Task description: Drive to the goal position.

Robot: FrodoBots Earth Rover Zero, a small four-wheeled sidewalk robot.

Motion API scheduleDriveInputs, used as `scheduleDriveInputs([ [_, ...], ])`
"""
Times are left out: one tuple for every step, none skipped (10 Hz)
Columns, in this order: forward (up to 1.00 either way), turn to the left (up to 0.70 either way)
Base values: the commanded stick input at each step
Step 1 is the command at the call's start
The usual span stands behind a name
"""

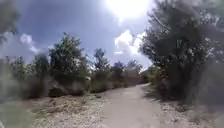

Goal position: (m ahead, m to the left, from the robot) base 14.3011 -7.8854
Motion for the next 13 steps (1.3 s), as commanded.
scheduleDriveInputs([
  [0.7, 0.0],
  [0.7, 0.0],
  [0.7, 0.0],
  [0.7, 0.0],
  [0.7, 0.0],
  [0.7, 0.0],
  [0.7, 0.0],
  [0.7, 0.0],
  [0.7, -0.18],
  [0.7, -0.35],
  [0.7, -0.35],
  [0.7, 0.0],
  [0.7, 0.0],
])
